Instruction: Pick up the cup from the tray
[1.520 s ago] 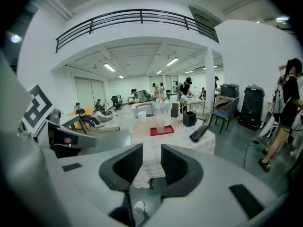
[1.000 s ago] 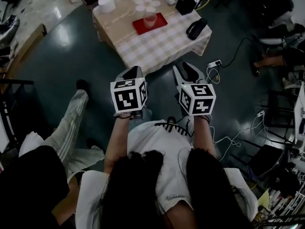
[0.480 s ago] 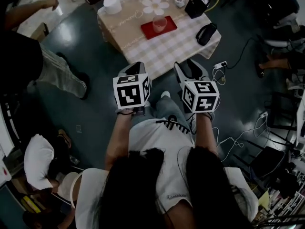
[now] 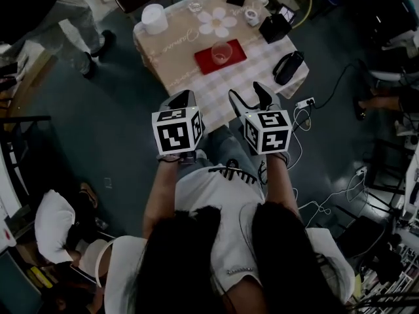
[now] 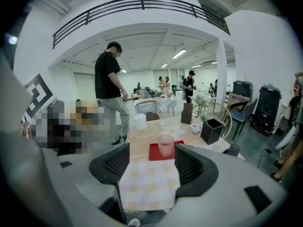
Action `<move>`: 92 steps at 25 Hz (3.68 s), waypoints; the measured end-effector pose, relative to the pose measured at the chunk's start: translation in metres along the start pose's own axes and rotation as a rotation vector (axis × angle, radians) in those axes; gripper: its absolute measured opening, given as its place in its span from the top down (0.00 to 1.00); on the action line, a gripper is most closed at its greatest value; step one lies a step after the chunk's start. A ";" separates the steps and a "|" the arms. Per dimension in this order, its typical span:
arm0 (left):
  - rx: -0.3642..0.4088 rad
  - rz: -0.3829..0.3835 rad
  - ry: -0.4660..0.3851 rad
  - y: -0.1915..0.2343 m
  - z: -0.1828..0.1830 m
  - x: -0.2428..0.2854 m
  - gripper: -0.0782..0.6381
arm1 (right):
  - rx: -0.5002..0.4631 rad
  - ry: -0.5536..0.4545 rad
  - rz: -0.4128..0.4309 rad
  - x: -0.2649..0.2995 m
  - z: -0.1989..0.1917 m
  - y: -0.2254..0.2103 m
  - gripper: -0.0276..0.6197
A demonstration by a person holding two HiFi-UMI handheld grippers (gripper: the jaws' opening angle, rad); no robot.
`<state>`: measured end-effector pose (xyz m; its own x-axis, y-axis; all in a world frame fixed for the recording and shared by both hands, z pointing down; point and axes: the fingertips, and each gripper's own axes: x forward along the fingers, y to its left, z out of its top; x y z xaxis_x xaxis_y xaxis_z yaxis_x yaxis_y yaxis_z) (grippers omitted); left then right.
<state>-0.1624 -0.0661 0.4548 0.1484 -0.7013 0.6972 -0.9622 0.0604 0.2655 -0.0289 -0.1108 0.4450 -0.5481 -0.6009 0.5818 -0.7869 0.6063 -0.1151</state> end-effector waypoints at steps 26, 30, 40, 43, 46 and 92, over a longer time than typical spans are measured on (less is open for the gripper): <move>-0.139 0.158 0.148 0.017 0.044 0.125 0.88 | -0.260 0.312 0.252 0.200 -0.008 -0.049 0.33; -0.162 0.184 0.161 0.023 0.044 0.131 0.88 | -0.304 0.381 0.277 0.219 -0.023 -0.047 0.33; -0.176 0.162 0.163 0.014 0.043 0.133 0.88 | -0.325 0.453 0.287 0.243 -0.038 -0.041 0.33; -0.207 0.165 0.167 0.016 0.039 0.128 0.88 | -0.367 0.470 0.262 0.246 -0.041 -0.045 0.33; -0.215 0.185 0.169 0.022 0.037 0.124 0.88 | -0.379 0.488 0.250 0.249 -0.043 -0.047 0.34; -0.056 0.049 0.214 -0.037 0.038 0.147 0.88 | -0.176 0.553 0.041 0.149 -0.102 -0.157 0.35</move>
<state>-0.1139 -0.1984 0.5215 0.1522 -0.5306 0.8339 -0.9561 0.1348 0.2603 0.0419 -0.2421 0.6317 -0.3103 -0.2423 0.9192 -0.6831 0.7293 -0.0384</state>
